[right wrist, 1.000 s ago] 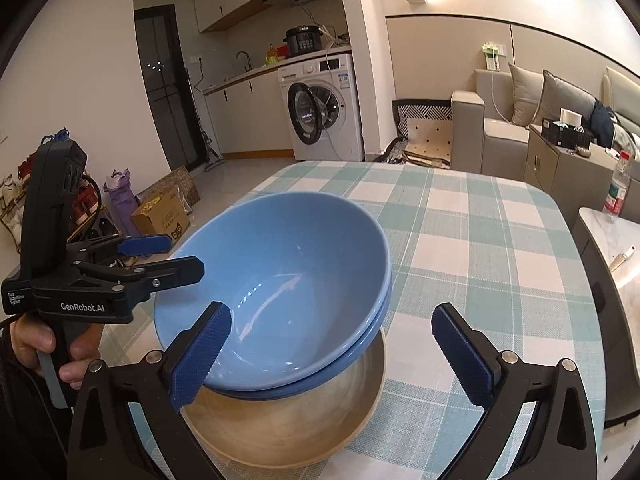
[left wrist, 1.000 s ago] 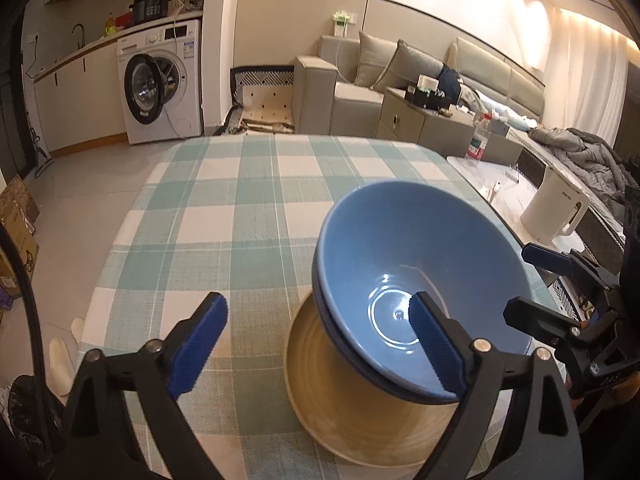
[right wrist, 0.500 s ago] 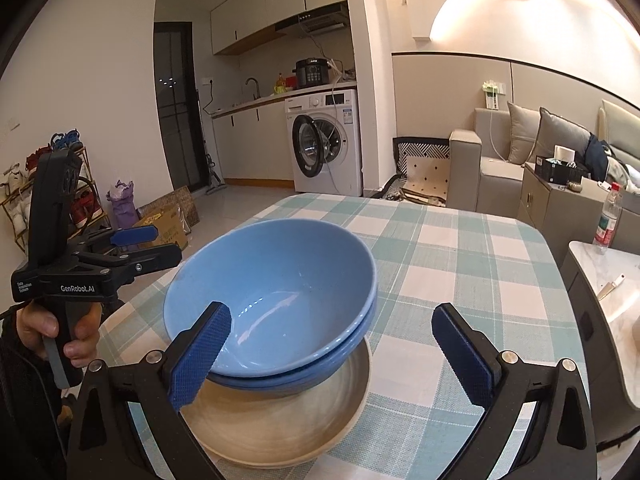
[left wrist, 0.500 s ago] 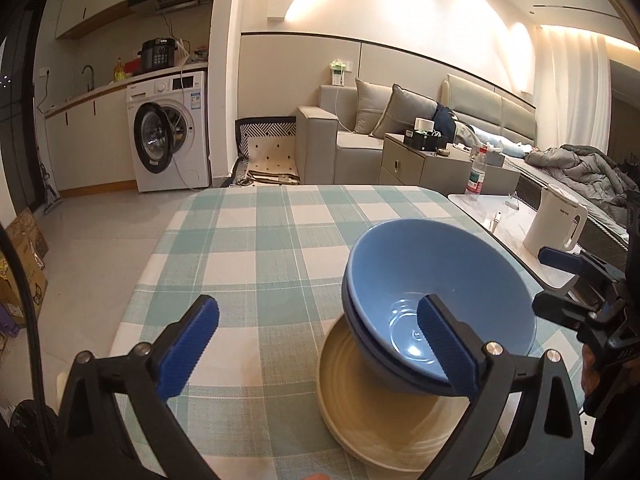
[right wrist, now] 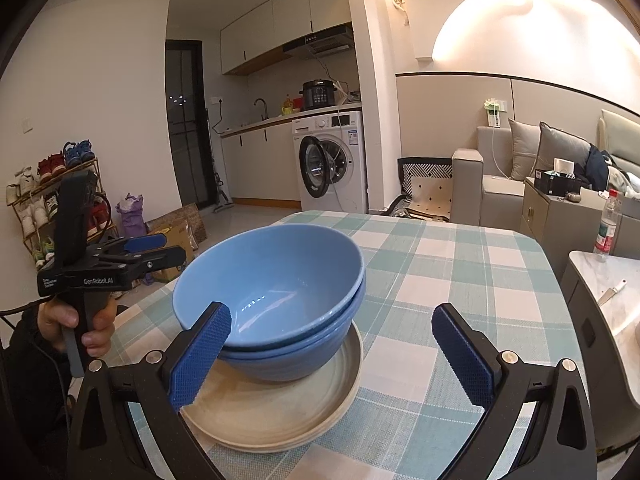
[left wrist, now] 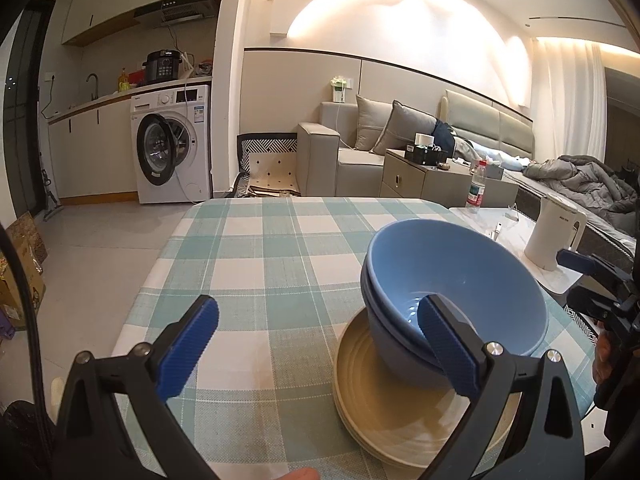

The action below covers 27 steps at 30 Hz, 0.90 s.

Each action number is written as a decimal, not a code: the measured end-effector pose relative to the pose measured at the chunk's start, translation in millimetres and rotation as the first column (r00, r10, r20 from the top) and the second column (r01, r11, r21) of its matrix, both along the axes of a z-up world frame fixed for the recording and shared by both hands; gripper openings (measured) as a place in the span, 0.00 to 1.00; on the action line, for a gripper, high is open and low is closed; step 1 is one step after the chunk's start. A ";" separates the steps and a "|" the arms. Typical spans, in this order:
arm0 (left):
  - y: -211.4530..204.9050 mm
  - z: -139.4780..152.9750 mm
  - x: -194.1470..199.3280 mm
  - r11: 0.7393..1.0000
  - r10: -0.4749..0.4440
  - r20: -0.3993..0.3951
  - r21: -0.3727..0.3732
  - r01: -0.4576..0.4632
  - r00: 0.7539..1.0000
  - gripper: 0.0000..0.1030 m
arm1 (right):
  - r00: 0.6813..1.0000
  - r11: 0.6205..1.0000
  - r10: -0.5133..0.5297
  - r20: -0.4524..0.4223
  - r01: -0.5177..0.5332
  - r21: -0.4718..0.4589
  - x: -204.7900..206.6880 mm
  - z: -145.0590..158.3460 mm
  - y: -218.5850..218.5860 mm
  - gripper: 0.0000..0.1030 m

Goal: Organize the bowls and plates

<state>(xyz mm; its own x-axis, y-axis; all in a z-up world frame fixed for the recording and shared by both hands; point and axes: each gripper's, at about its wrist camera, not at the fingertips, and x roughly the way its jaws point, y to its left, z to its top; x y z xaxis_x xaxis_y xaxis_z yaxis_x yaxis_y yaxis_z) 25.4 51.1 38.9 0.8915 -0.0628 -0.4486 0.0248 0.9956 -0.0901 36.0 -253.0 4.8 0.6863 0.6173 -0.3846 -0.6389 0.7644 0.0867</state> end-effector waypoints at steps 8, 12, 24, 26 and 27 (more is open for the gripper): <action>2.8 -9.8 -3.2 1.000 -0.029 0.029 -0.008 0.030 0.999 1.00 | 1.000 1.000 0.010 0.012 -0.010 0.017 -0.2 -14.8 -9.5 0.99; 4.3 -13.0 -6.9 0.999 -0.046 0.048 -0.005 0.046 0.998 1.00 | 1.000 1.000 0.014 0.026 -0.015 0.013 -0.5 -20.5 -9.5 0.99; 15.1 -23.7 -18.9 0.998 -0.066 0.055 -0.013 0.067 0.996 1.00 | 0.998 0.998 0.047 0.048 -0.049 0.030 -6.2 -22.9 -16.9 0.99; 18.1 -25.3 -20.7 0.998 -0.065 0.058 -0.018 0.066 0.996 1.00 | 0.997 0.997 0.062 0.046 -0.064 0.035 -5.6 -23.6 -16.8 0.99; 19.7 -26.5 -21.6 0.998 -0.059 0.059 -0.020 0.061 0.997 1.00 | 0.996 0.997 0.074 0.044 -0.075 0.032 -6.4 -24.4 -15.9 0.99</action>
